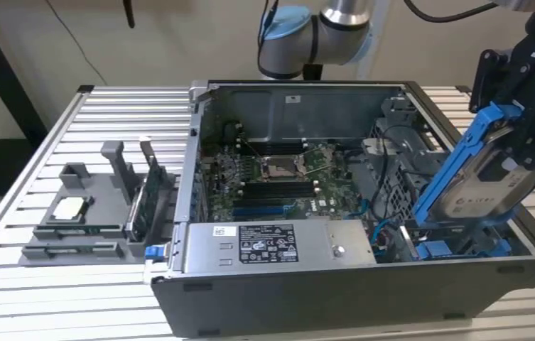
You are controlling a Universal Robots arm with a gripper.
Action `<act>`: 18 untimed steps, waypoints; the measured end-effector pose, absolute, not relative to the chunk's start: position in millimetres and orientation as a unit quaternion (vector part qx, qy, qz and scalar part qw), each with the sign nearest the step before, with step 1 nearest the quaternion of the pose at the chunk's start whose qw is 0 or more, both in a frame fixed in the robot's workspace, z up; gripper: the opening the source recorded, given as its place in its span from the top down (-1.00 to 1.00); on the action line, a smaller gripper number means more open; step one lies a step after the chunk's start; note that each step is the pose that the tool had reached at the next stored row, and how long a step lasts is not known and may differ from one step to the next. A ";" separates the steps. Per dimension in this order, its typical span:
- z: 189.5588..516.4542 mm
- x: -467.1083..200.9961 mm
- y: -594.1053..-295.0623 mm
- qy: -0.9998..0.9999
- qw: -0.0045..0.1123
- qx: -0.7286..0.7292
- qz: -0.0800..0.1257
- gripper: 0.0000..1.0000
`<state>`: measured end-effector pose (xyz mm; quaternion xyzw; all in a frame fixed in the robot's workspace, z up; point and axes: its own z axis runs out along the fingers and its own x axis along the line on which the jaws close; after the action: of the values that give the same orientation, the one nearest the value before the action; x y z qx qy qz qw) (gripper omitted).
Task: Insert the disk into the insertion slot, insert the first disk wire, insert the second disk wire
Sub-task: 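Insert the disk into the insertion slot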
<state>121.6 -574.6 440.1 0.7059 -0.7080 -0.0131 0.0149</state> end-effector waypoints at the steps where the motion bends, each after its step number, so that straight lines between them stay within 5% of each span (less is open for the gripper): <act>1: 438.4 122.5 -574.6 -0.708 0.015 0.706 -0.013 0.35; 18: 411.9 126.1 -574.3 -0.706 0.012 0.707 -0.016 0.35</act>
<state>126.1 -574.3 411.9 0.7074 -0.7065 -0.0156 0.0123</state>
